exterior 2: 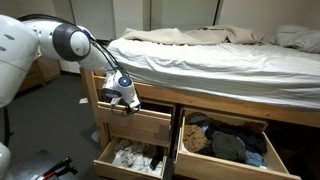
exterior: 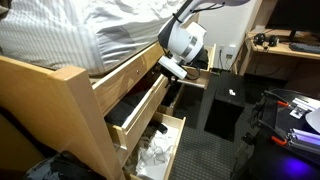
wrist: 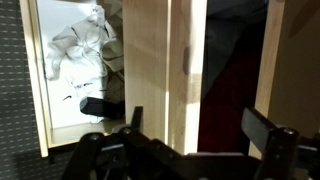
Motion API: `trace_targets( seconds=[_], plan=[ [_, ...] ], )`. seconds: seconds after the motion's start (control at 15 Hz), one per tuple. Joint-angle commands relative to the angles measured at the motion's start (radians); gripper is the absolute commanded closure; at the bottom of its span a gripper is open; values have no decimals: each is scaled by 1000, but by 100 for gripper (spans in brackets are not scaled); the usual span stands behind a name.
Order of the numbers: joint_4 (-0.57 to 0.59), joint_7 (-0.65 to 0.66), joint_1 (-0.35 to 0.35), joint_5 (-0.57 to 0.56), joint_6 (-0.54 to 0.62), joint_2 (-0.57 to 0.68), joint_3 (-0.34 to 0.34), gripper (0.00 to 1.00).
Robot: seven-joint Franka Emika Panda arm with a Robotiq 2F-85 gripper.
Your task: Open the top left bedroom drawer fully
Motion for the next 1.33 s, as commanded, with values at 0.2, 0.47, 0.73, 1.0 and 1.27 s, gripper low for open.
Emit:
trace_targets(
  seconds=[0.2, 0.47, 0.73, 1.0, 1.27],
  plan=[
    [81, -19, -6, 37, 87, 67, 15, 0],
    [68, 4, 2, 3, 71, 63, 1, 0],
    [94, 79, -19, -87, 45, 116, 8, 0],
    [146, 162, 46, -151, 9, 180, -68, 0],
    [124, 175, 7, -196, 49, 173, -20, 0]
  ],
)
